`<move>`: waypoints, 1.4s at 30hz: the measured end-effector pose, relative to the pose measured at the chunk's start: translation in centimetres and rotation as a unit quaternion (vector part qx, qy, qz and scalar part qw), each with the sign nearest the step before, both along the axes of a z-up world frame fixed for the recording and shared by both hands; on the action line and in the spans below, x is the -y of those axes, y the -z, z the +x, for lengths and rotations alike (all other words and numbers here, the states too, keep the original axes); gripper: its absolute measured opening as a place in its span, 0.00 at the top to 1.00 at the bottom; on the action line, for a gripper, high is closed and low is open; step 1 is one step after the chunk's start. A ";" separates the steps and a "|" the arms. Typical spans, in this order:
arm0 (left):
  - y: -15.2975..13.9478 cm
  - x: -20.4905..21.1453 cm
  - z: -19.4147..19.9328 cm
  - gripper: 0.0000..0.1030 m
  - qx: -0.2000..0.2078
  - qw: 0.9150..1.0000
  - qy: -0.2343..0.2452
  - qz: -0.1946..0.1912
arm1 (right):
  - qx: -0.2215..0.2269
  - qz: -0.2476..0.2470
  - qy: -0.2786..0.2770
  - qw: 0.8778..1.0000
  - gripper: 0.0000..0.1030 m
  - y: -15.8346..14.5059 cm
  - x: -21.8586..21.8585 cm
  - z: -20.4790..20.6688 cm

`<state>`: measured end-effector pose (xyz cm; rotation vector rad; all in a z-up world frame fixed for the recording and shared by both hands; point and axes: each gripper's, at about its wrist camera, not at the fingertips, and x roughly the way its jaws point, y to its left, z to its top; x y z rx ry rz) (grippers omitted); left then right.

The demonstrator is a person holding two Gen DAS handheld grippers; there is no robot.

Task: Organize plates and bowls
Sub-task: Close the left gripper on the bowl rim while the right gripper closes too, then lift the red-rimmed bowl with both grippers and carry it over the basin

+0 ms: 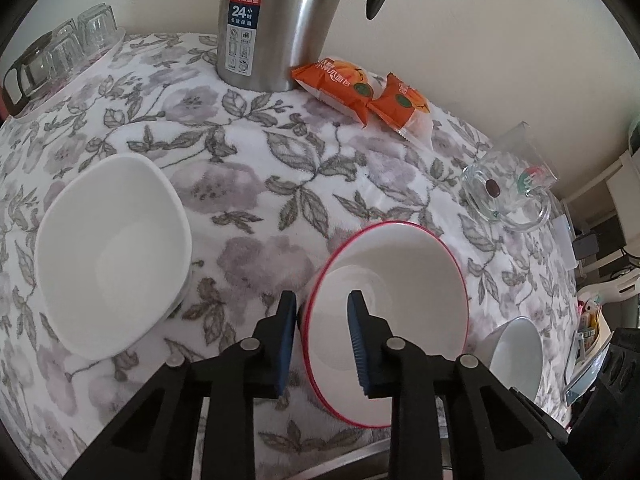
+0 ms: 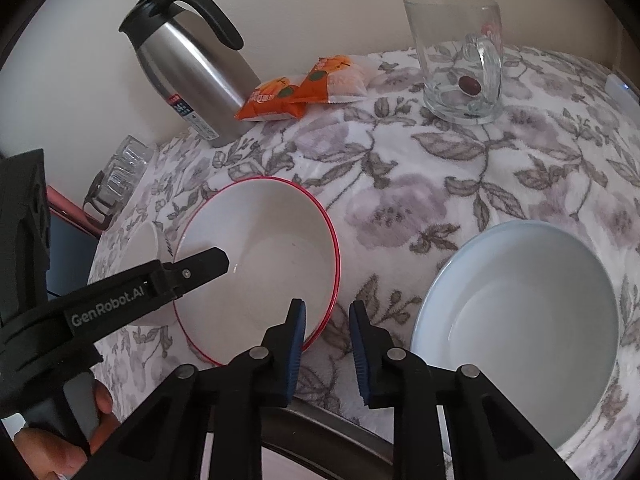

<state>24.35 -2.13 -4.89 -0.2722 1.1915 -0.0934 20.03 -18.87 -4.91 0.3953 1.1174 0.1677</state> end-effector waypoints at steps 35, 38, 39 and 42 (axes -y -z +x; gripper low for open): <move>-7.7 0.9 -2.3 0.85 0.081 0.997 0.017 -0.011 | 0.089 -0.002 0.022 0.996 0.85 -8.0 1.0 -3.1; -8.3 1.1 -3.0 0.85 0.079 0.997 0.021 -0.012 | 0.090 -0.005 0.024 0.996 0.85 -9.0 1.1 -4.1; -8.5 1.2 -3.3 0.85 0.079 0.997 0.022 -0.012 | 0.089 -0.005 0.025 0.996 0.85 -9.2 1.2 -4.4; -9.1 1.3 -4.3 0.85 0.078 0.996 0.026 -0.014 | 0.087 0.003 0.030 0.996 0.85 -9.8 1.5 -5.4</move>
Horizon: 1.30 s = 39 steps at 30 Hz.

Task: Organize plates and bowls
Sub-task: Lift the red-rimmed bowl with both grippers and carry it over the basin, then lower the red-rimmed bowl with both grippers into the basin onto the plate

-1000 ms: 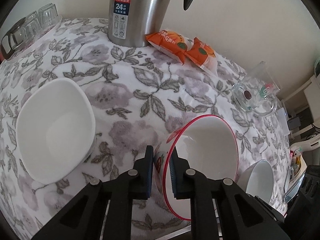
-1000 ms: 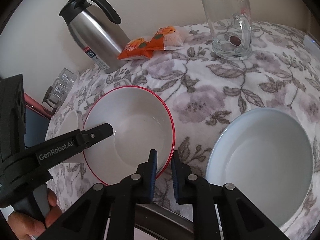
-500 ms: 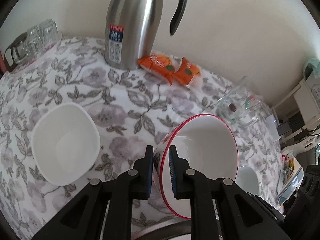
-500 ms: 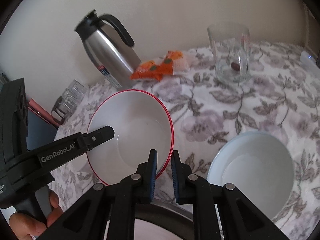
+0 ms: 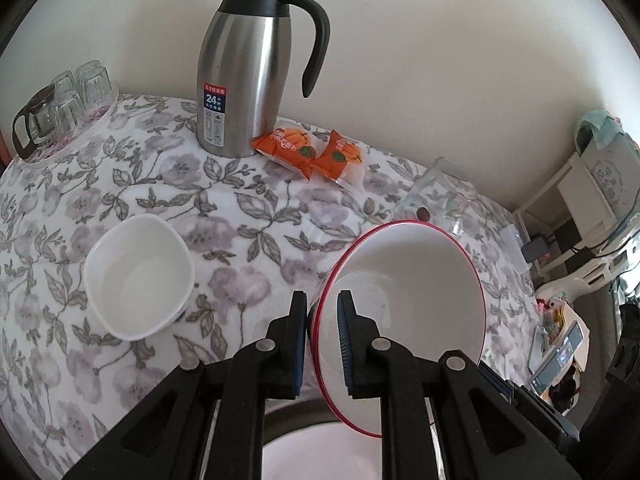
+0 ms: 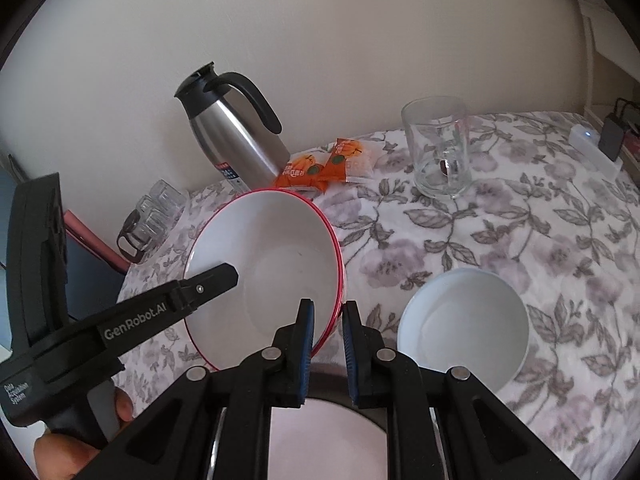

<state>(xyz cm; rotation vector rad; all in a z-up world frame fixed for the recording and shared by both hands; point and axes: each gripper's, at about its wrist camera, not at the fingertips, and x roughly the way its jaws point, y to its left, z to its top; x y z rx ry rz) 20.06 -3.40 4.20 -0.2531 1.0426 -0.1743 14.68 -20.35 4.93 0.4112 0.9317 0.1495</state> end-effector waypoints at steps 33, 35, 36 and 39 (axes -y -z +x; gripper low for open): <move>1.5 -1.7 -8.8 0.85 -0.051 0.999 0.004 -0.019 | -0.060 -0.007 -0.019 0.998 0.85 1.2 -1.5 -7.9; 1.9 -1.6 -9.2 0.85 -0.058 0.998 0.007 -0.019 | -0.061 -0.011 -0.019 0.998 0.85 1.3 -1.5 -8.3; 2.2 -1.5 -9.5 0.85 -0.062 0.998 0.009 -0.019 | -0.062 -0.014 -0.019 0.998 0.85 1.3 -1.5 -8.6; 2.7 -1.3 -10.2 0.85 -0.068 0.997 0.016 -0.018 | -0.068 -0.024 -0.018 0.997 0.85 1.7 -1.6 -9.2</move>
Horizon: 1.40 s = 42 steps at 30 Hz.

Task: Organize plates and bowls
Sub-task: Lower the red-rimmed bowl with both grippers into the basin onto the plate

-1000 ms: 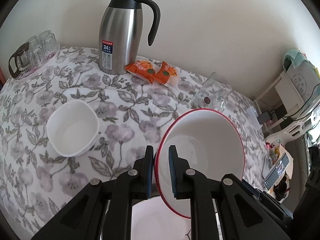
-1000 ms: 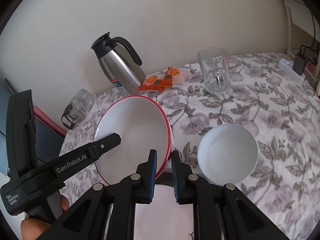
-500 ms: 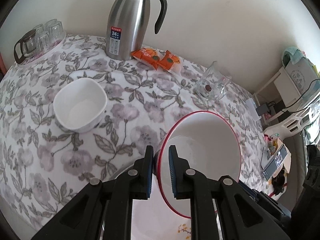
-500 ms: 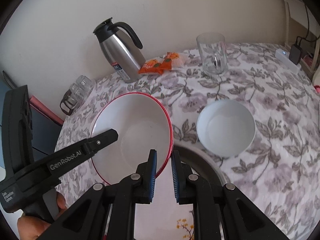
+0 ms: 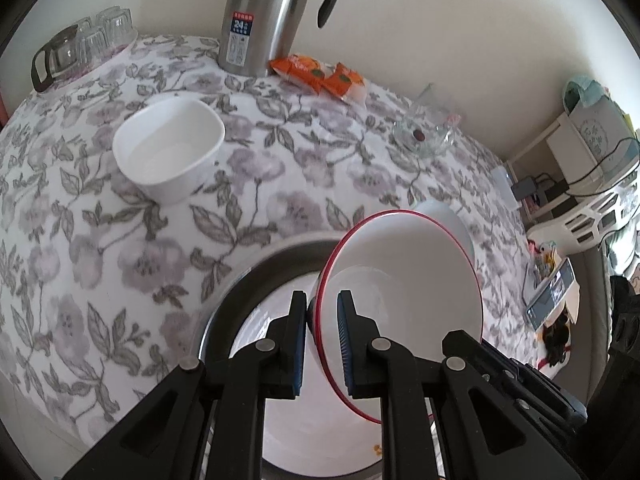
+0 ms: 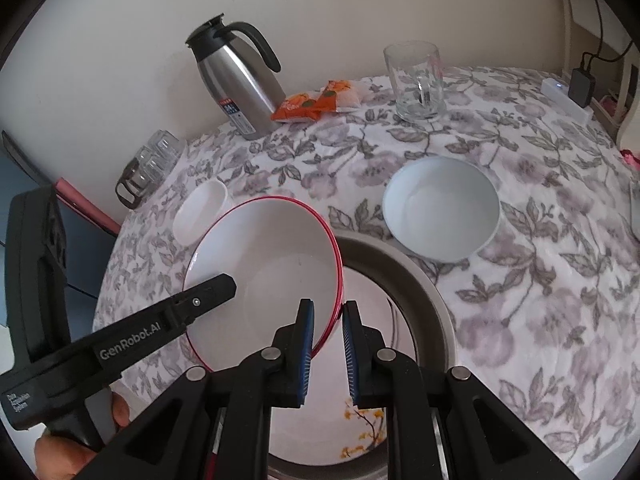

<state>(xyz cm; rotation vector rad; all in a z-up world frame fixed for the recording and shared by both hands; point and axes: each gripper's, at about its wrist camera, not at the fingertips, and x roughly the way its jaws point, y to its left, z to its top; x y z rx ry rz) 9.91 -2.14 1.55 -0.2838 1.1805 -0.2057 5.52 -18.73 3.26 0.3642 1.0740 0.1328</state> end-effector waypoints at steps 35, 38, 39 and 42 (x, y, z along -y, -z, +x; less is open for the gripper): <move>3.5 0.4 -1.6 0.85 -0.053 0.998 0.008 0.015 | -0.053 0.004 -0.014 0.998 0.83 3.5 0.0 -1.0; 3.5 0.3 -1.5 0.85 -0.054 0.998 0.005 0.009 | -0.054 0.007 -0.015 0.998 0.82 3.4 0.0 -1.0; 3.6 0.2 -1.5 0.85 -0.055 0.998 0.004 0.008 | -0.054 0.008 -0.016 0.998 0.82 3.4 0.0 -1.0; 3.5 0.2 -1.6 0.85 -0.055 0.998 0.003 0.006 | -0.055 0.012 -0.015 0.998 0.82 3.5 0.1 -1.0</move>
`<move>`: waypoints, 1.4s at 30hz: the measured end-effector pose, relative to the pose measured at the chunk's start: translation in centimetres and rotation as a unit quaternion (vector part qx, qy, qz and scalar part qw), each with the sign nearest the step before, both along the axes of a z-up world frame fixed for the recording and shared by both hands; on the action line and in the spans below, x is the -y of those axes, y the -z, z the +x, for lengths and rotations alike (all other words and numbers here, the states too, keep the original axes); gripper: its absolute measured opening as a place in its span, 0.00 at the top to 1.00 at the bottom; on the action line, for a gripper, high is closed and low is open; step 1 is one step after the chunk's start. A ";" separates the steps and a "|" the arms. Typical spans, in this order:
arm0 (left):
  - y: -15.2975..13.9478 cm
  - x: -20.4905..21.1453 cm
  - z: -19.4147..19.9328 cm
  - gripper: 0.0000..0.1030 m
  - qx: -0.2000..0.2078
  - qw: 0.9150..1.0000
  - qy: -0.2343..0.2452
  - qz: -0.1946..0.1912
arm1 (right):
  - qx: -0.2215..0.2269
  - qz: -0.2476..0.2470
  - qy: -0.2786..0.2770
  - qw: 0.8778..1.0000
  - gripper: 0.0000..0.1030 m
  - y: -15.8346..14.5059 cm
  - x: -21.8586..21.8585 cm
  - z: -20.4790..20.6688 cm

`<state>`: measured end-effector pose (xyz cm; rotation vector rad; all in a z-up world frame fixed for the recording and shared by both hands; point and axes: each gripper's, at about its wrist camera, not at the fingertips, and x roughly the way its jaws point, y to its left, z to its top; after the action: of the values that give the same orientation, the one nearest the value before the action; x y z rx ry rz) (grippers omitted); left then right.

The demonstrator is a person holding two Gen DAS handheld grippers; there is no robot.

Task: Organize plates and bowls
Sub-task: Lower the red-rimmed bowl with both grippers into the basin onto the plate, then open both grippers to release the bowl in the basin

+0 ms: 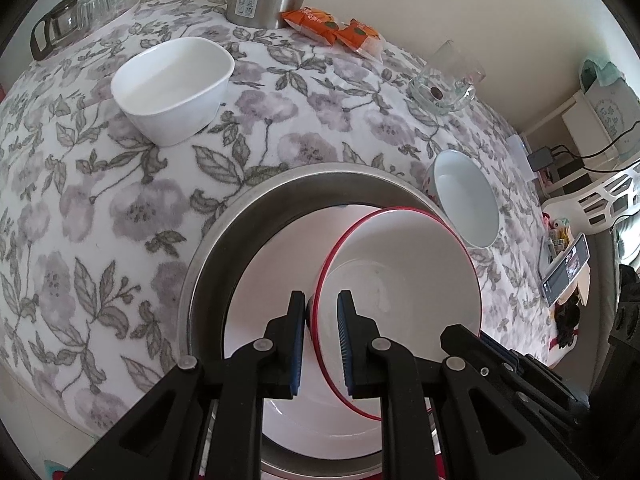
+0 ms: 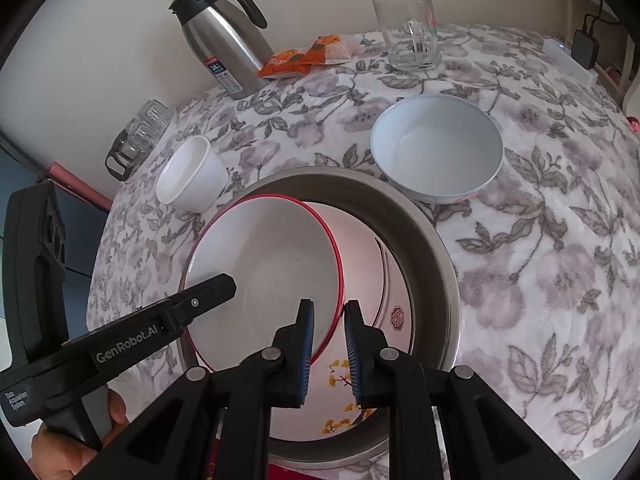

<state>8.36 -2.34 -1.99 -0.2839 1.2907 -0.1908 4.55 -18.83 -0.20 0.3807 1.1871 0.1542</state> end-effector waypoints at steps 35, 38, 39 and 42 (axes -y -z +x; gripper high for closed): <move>-3.5 -2.4 0.0 0.41 0.051 0.997 -0.052 0.024 | 0.048 -0.043 0.021 0.998 0.39 -2.9 1.0 0.3; -3.5 -2.5 -0.1 0.30 0.055 0.996 -0.054 0.035 | 0.046 -0.048 0.021 0.998 0.34 -2.8 0.9 0.4; -3.6 -2.5 0.0 0.26 0.057 0.996 -0.056 0.037 | 0.046 -0.049 0.021 0.998 0.34 -2.8 0.9 0.4; -3.5 -2.8 0.0 0.24 0.060 0.995 -0.064 0.044 | 0.048 -0.051 0.025 0.997 0.26 -2.8 1.0 0.4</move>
<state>8.39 0.42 1.53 -0.2751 1.1540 -0.0409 4.96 -19.86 2.58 0.3091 1.0842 0.0674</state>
